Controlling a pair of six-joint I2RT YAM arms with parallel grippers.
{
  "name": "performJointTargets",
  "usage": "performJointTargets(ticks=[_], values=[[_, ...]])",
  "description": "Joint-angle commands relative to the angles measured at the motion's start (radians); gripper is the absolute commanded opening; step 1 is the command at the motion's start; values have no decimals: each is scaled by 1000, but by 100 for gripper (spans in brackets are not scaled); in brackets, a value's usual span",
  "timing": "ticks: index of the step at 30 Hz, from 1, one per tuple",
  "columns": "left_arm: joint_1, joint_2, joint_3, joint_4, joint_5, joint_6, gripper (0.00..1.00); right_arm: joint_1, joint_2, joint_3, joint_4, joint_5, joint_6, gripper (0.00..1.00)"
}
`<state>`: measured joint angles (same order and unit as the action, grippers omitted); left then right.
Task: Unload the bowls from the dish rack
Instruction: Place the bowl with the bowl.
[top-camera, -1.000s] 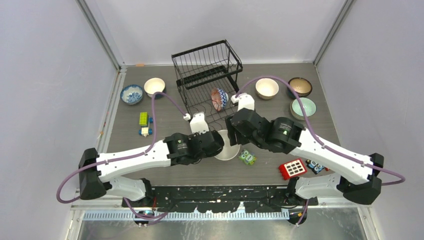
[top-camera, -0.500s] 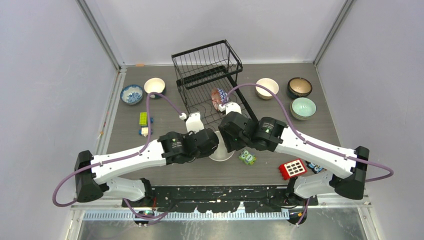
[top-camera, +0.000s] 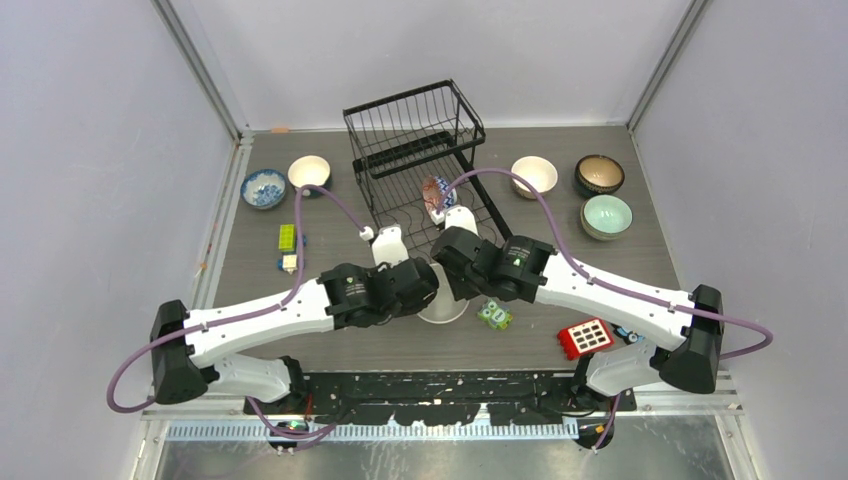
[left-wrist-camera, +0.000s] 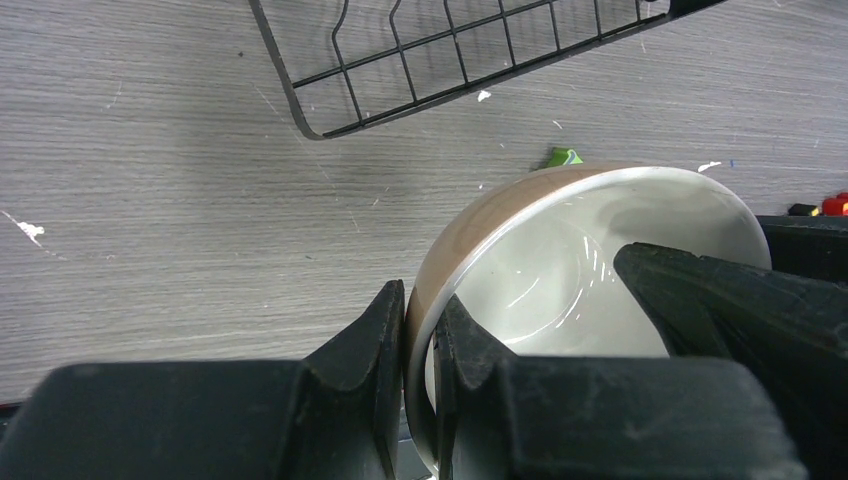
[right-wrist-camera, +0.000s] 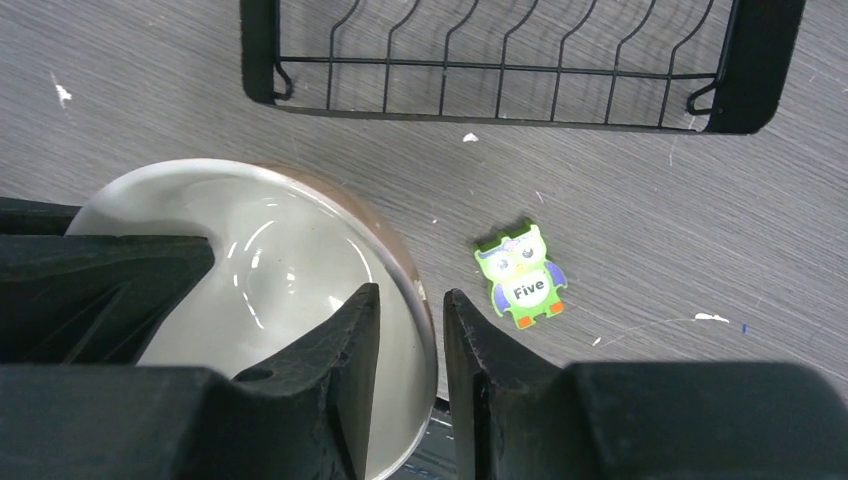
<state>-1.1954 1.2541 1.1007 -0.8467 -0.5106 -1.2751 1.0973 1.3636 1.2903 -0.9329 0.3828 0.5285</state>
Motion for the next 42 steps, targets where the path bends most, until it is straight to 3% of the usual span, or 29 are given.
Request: performJointTargets(ticks=[1, 42], values=[[5, -1, 1, 66, -12, -25, 0, -6, -2, -17, 44, 54, 15, 34], [9, -17, -11, 92, -23, -28, 0, -11, -3, -72, 82, 13, 40, 29]])
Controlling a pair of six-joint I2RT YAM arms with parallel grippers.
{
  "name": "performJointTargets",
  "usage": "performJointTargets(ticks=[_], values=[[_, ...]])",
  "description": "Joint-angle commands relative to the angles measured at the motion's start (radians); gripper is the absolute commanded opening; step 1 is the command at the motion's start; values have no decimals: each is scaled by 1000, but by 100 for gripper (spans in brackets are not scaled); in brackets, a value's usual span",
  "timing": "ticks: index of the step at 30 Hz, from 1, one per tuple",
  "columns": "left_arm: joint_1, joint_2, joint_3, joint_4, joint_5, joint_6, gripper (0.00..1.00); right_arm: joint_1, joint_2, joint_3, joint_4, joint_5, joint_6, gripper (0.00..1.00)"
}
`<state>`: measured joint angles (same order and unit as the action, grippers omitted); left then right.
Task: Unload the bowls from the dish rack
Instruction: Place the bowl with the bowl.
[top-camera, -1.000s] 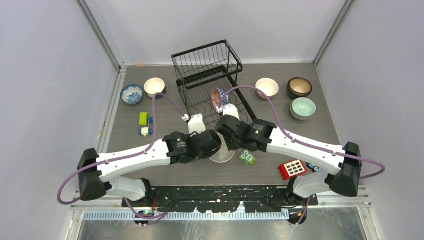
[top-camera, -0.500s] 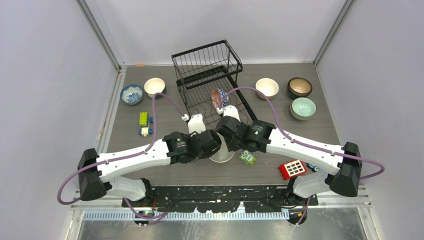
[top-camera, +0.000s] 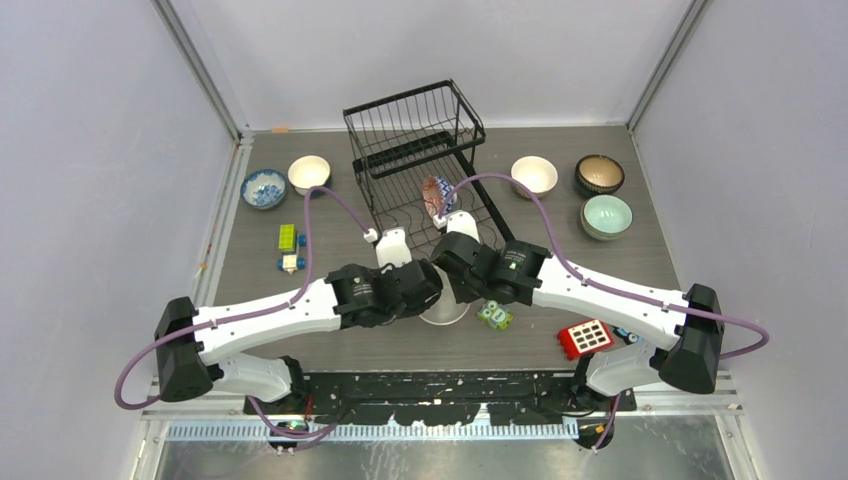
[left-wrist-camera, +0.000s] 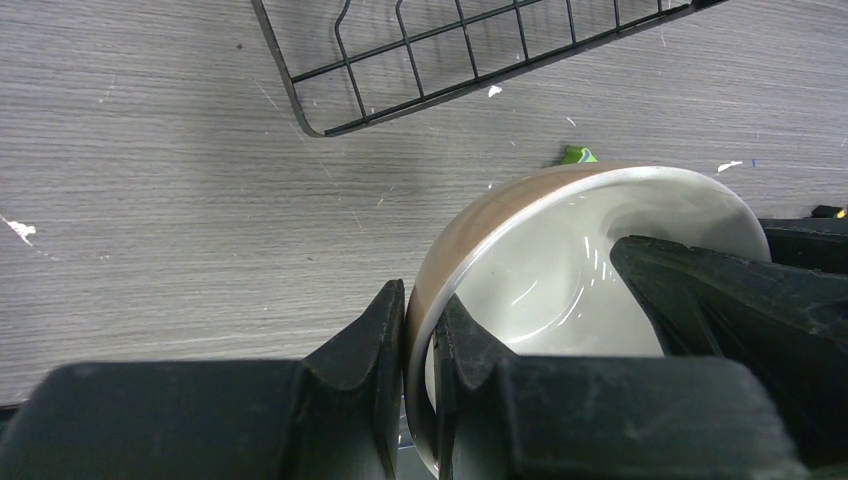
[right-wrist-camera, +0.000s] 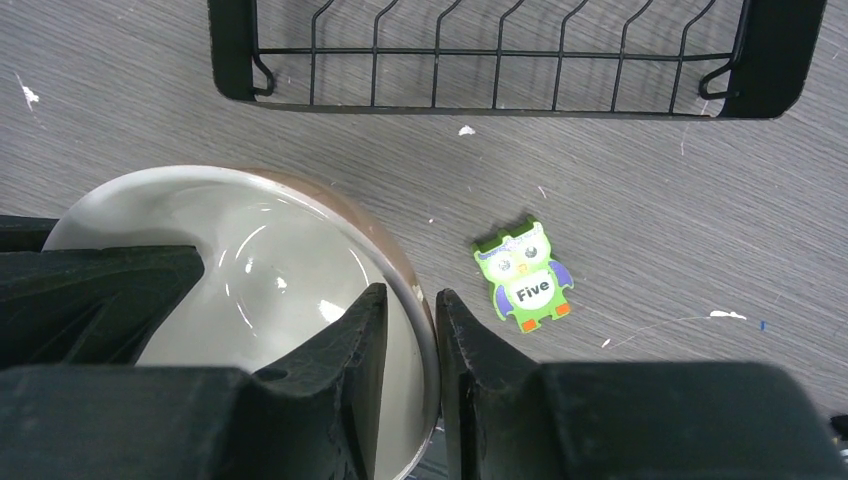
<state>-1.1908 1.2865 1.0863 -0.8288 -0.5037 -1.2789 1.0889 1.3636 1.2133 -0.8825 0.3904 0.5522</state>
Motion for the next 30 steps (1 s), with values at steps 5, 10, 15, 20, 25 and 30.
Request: performJointTargets(ticks=[5, 10, 15, 20, 25, 30], values=[[4, -52, -2, 77, -31, -25, 0, -4, -2, 2, 34, 0, 20, 23], [4, -58, -9, 84, -33, -26, 0, -4, -1, -3, 40, -7, 25, 17], [3, -58, -14, 89, -33, -24, 0, -3, 1, -6, 46, -11, 32, 15], [5, -60, -15, 94, -30, -20, 0, -4, 3, -8, 49, -18, 40, 33], [5, -69, -23, 99, -29, -22, 0, -3, 5, -18, 56, -21, 48, 36], [5, -79, -25, 97, -30, -24, 0, -4, 5, -27, 62, -29, 55, 32]])
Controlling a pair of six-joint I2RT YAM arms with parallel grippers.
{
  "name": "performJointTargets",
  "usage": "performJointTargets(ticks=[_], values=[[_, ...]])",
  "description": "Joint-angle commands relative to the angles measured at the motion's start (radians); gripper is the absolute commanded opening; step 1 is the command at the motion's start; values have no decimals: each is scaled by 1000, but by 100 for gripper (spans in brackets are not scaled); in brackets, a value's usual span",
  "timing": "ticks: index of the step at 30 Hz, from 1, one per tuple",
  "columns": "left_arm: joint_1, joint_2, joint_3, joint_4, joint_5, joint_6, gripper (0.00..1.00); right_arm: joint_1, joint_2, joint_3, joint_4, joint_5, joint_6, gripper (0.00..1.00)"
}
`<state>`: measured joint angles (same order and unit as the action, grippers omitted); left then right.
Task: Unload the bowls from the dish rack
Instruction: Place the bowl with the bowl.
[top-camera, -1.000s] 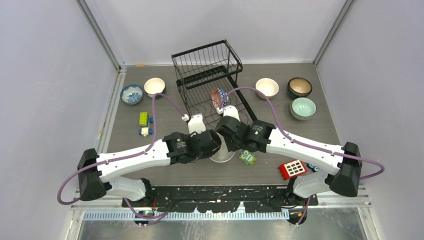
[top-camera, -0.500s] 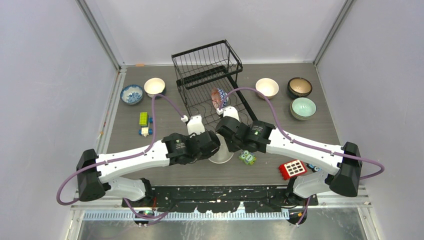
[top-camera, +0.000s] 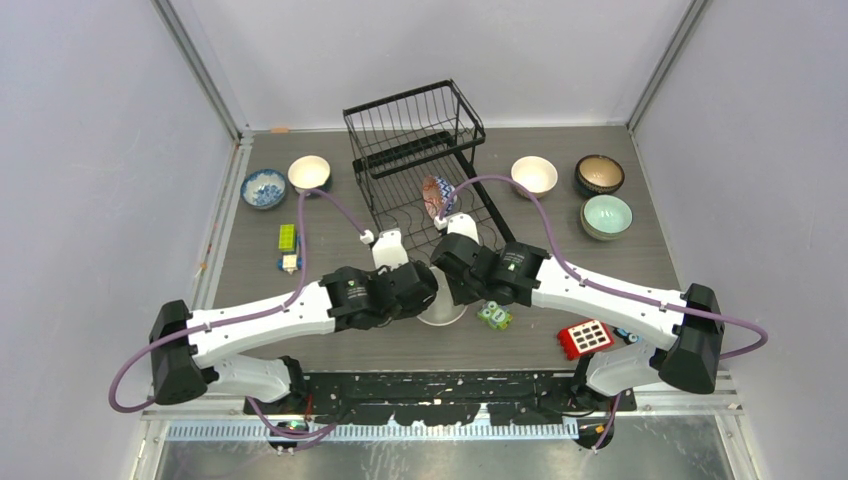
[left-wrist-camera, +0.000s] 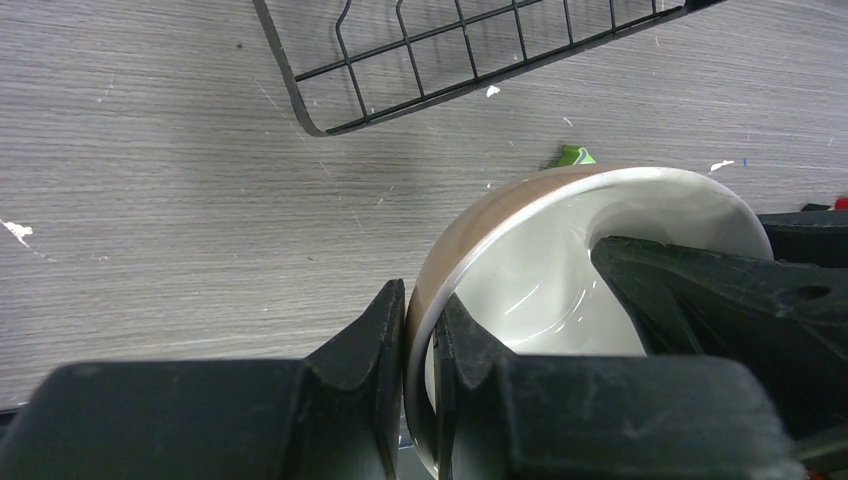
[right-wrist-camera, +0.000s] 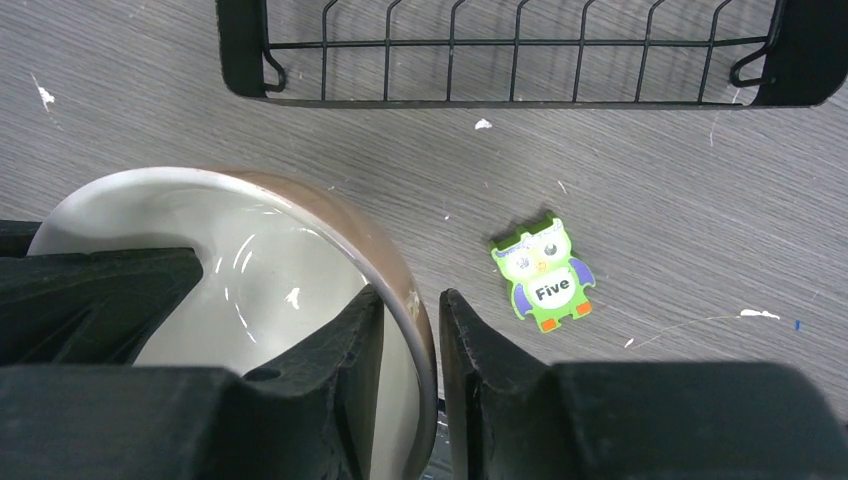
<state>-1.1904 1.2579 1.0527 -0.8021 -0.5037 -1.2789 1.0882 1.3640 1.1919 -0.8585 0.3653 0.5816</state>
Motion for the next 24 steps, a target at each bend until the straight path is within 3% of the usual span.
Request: performJointTargets(ticks=[1, 11, 15, 21, 24], values=[[5, -52, 7, 71, -30, -23, 0, -3, 4, -6, 38, -3, 26, 30], [5, -61, -7, 75, -30, -31, 0, -2, 0, -6, 37, -3, 30, 15], [6, -61, -10, 76, -34, -30, 0, -3, 0, -6, 36, -2, 30, 2], [5, -56, -10, 77, -33, -30, 1, -4, -2, -1, 34, -2, 31, 1], [6, -58, -15, 81, -30, -29, 7, -2, -3, 1, 33, -1, 32, 1]])
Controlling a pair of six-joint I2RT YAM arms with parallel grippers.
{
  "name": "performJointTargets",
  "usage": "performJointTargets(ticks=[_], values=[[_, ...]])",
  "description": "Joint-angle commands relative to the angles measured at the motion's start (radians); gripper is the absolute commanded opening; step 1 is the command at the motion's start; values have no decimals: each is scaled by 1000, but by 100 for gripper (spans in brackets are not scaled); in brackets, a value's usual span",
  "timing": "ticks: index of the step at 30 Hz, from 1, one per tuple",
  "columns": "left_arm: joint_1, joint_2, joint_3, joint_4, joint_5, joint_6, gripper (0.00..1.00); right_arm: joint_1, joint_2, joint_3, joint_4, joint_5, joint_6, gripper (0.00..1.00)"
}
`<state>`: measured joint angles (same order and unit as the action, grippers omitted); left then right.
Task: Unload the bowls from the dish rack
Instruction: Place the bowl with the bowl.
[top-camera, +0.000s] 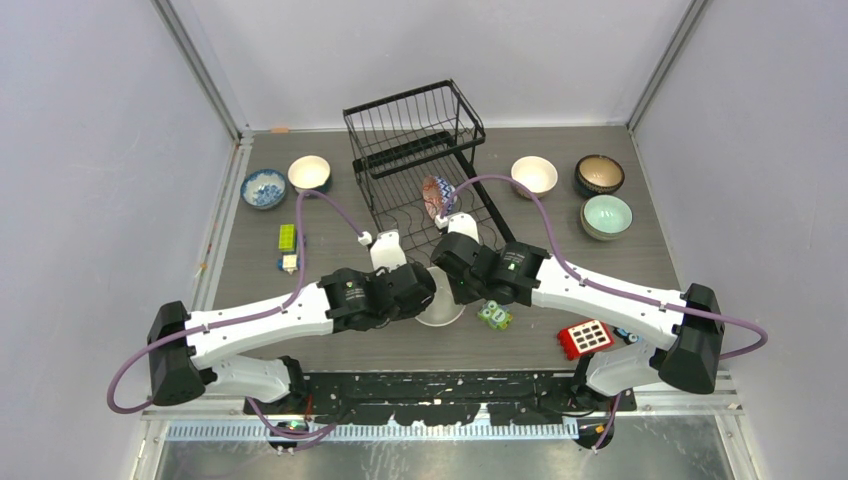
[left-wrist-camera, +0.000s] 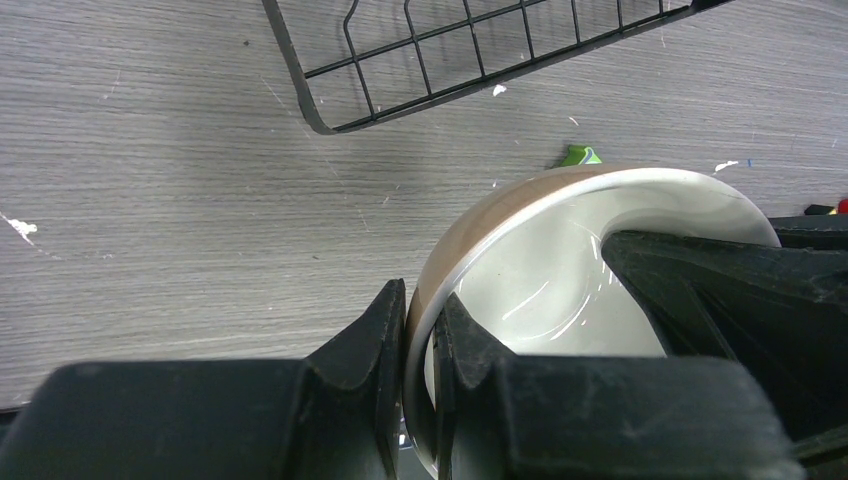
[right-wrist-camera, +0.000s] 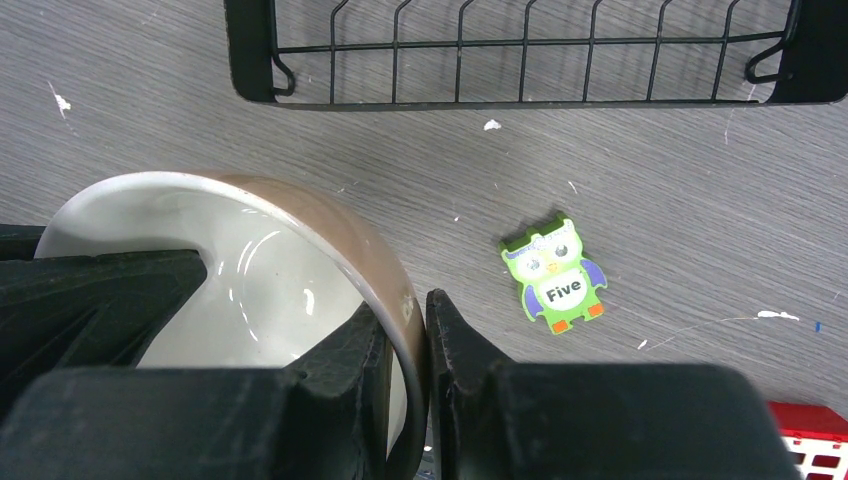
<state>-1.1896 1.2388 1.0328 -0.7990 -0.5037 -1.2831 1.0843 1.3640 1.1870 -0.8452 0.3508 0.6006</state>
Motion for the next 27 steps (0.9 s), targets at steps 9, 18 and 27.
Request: performJointTargets(ticks=[9, 18, 27], values=[[5, -59, -4, 86, -38, -9, 38, 1, 3, 28, 20, 19, 13, 1], [4, -93, -7, 95, -47, 37, 93, 1, 11, 52, 11, 30, 8, 1], [4, -174, 26, 40, -154, 184, 100, -2, 6, 88, -20, 87, -19, 1]])
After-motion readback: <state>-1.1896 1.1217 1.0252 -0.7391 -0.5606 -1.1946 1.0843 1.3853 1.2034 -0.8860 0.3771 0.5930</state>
